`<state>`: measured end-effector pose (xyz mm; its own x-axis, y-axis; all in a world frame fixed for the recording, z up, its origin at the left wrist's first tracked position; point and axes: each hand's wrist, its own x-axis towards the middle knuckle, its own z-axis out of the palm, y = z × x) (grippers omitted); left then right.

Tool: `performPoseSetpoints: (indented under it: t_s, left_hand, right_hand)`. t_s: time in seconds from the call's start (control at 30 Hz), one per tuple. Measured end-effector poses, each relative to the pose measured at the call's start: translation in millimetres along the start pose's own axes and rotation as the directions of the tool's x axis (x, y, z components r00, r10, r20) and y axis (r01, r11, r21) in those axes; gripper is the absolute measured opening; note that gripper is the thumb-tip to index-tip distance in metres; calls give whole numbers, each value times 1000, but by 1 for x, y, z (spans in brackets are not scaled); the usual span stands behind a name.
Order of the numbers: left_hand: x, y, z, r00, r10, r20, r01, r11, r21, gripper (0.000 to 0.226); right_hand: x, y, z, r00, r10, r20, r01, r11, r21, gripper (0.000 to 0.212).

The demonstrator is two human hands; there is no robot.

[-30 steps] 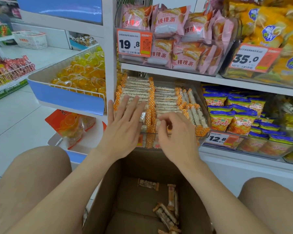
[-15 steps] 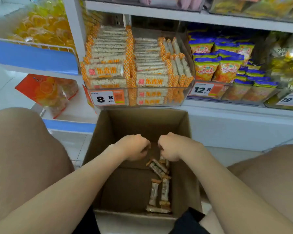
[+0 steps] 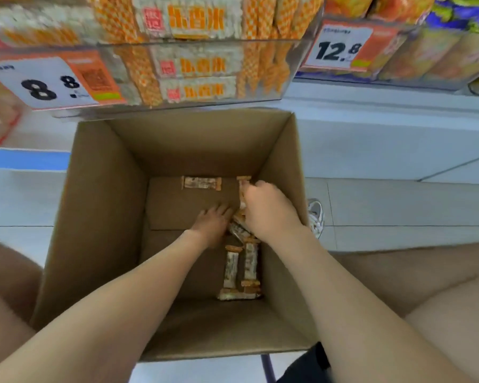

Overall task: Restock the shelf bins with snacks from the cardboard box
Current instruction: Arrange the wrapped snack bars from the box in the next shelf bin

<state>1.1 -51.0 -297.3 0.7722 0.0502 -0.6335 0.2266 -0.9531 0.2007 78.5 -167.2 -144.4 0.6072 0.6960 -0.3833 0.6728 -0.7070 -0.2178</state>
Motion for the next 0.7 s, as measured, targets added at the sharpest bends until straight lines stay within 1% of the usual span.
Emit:
performPoseSetpoints:
  t_s: [0.1,0.13,0.2,0.37,0.43,0.5,0.57,0.6,0.67,0.7]
  left_hand:
    - [19,-3,17,997,51,53,-55,996,76,77]
    - [21,-4,21,996,61,59,-66,993,95,75]
    - [22,-4,29,998,56,25,-58,993,102,72]
    - [15,-11,35,999,18,-49,-20,999,-31,75]
    - [4,-15,25,998,-50,-28,44,982,-185,76]
    - [-8,-23,8,991,-129,39,134,911,-390,73]
    - [-19,-33,-11,984,-153,89,177,807,-564,50]
    - [-25,-39,-19,985,-140,98,170,736,-655,41]
    - [-39,-44,-34,987,-96,126,158,540,-827,32]
    - [-47,-45,-42,988,-70,139,155,465,-872,28]
  right_hand:
    - [9,3,7,997,46,-69,-42,998,55,15]
    - [10,3,8,997,57,-61,-54,997,53,16]
    - [12,3,8,998,67,-22,-66,997,35,22]
    - [15,5,8,995,103,11,-104,991,81,13]
    - [16,6,5,993,119,11,-120,986,115,16]
    - [15,6,-1,992,116,39,-121,982,144,19]
    - [12,6,-4,989,99,109,-115,983,146,20]
    - [10,6,-5,984,86,155,-108,985,137,23]
    - [6,2,-4,971,43,235,-74,989,125,32]
    - [4,0,-2,964,21,266,-53,992,115,35]
